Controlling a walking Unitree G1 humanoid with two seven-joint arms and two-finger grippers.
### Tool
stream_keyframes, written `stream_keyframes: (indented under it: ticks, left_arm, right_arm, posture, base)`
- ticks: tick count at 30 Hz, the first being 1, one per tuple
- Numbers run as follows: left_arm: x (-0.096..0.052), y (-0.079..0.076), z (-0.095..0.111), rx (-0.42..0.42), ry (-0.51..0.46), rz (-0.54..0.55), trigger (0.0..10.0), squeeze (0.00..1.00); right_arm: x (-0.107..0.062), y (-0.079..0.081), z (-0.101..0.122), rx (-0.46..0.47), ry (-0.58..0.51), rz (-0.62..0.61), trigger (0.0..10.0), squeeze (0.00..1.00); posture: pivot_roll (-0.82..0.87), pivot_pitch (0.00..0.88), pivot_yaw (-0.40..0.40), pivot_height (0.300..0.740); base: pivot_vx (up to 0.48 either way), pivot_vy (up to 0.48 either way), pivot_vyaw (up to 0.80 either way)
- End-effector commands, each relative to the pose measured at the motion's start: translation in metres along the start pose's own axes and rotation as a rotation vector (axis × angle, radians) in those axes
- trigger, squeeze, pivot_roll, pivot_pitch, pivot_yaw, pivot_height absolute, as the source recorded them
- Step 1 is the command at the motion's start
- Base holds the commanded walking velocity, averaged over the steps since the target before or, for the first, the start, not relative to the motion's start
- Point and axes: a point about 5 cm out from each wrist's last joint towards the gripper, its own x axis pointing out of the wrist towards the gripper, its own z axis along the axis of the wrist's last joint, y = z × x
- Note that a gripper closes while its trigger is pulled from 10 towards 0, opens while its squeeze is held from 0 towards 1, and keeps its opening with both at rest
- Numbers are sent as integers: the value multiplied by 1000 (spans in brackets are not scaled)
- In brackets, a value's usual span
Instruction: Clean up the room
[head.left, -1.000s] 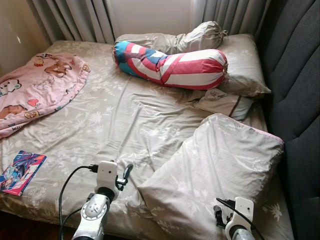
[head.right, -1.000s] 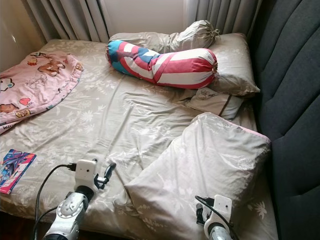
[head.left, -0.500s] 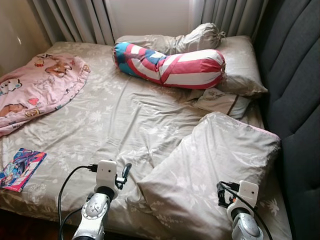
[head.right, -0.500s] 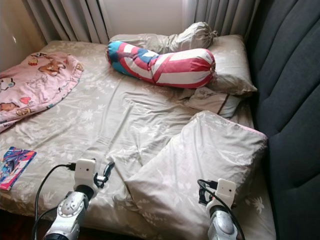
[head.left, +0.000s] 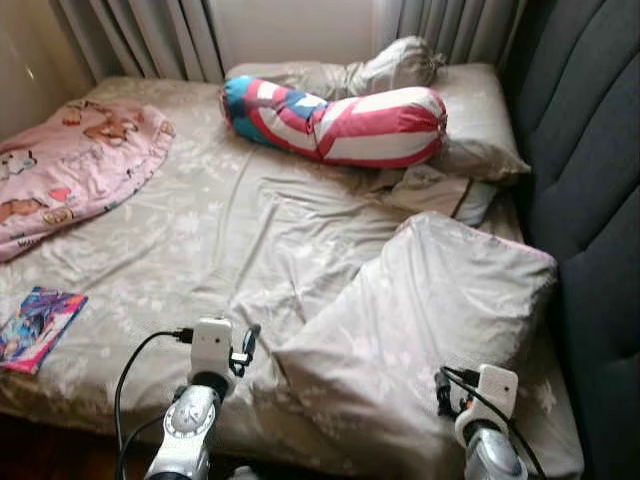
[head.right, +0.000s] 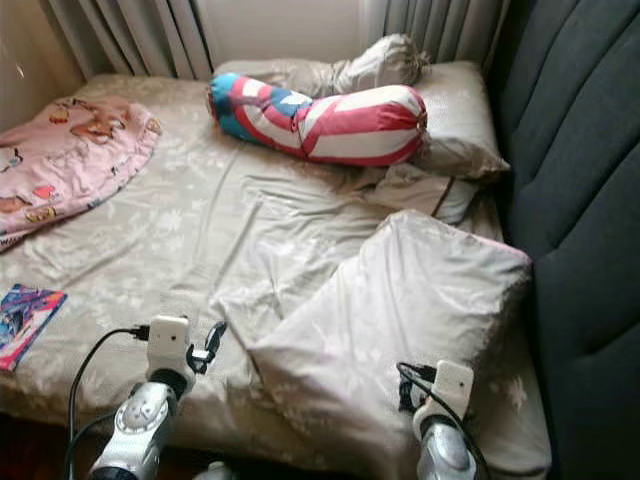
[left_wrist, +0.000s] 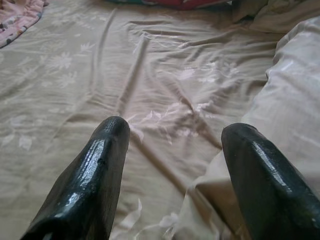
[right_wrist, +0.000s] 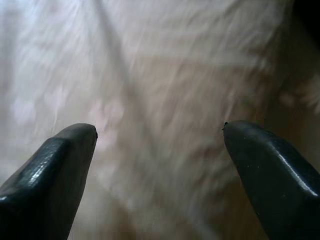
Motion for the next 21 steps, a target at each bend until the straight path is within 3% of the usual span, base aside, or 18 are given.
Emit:
stream_keyframes:
  ticks: [1, 11, 21]
  left_arm:
    - [-1, 1, -2, 0, 10, 2, 10000, 0]
    - [0, 2, -2, 2, 12, -2, 10000, 0]
    - [0, 1, 0, 11, 9, -8, 10000, 0]
  right_arm:
    - [-1, -1, -6, 33, 29, -11, 10000, 0]
    - [0, -1, -4, 135, 39, -30, 10000, 0]
    - [4, 11, 3, 182, 28, 80, 10000, 0]
  posture:
    - [-26, 81, -7, 650]
    - [-25, 86, -2, 650]
    - [-23, 85, 0, 650]
  base:
    - [0, 0, 0]
    - [0, 0, 0]
    - [0, 0, 0]
